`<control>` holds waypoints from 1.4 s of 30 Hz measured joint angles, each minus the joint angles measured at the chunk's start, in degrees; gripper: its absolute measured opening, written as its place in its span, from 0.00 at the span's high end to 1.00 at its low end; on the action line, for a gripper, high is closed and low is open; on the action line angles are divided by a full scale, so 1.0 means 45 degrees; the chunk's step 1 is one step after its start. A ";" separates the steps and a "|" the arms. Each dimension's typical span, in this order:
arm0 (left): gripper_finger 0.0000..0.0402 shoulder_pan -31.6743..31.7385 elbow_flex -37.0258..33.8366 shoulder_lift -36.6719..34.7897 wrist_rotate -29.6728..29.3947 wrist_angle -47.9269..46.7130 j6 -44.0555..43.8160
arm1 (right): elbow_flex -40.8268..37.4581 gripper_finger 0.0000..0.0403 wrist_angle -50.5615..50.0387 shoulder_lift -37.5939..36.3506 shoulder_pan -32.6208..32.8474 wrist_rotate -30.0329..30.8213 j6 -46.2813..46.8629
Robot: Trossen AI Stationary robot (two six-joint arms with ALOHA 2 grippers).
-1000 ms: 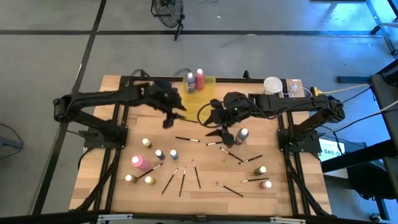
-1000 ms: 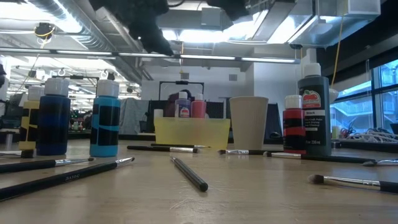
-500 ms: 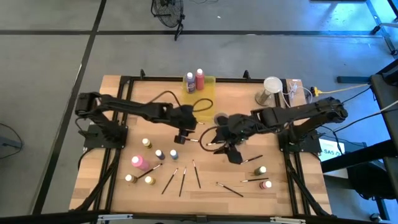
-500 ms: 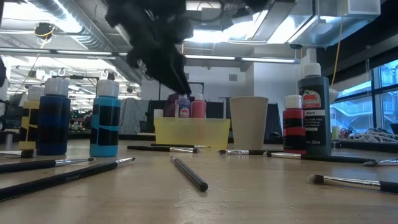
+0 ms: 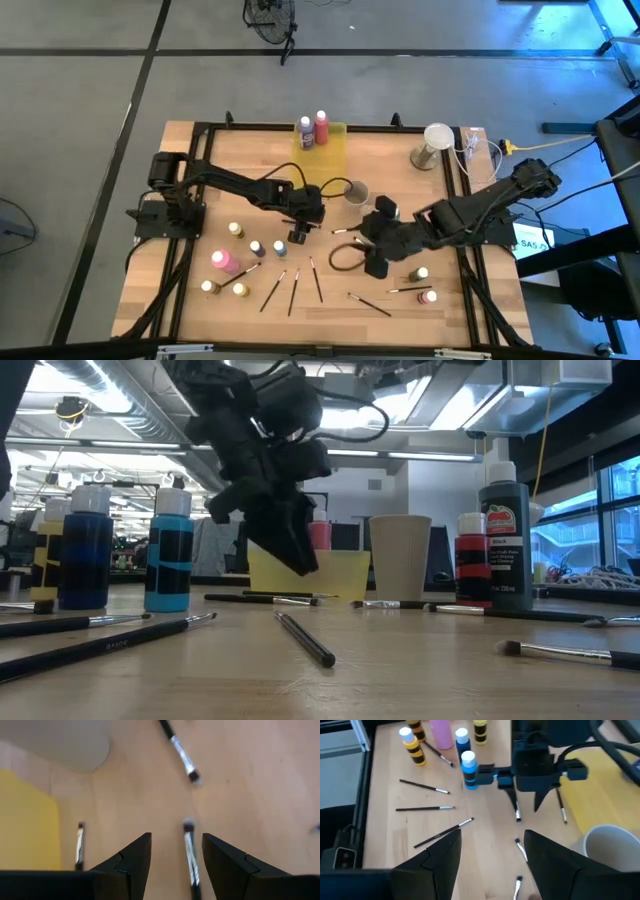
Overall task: Pick & Place Paint Supplies
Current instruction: Put the black paintbrush into the white cup
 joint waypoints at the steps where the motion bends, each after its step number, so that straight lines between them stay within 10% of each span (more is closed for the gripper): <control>1: 0.57 -0.0069 0.0000 0.0050 0.0001 0.0044 -0.0025 | 0.0000 0.45 -0.0036 0.0005 0.0192 0.0324 0.0182; 19: 0.57 -0.0953 -0.0010 0.0707 -0.1336 0.0672 -0.0555 | -0.0010 0.45 0.0019 0.0073 0.1961 0.2385 0.1994; 42: 0.57 0.0086 0.0024 0.1402 0.0155 0.1151 -0.0923 | -0.0010 0.45 0.0072 0.0073 0.2296 0.2919 0.1940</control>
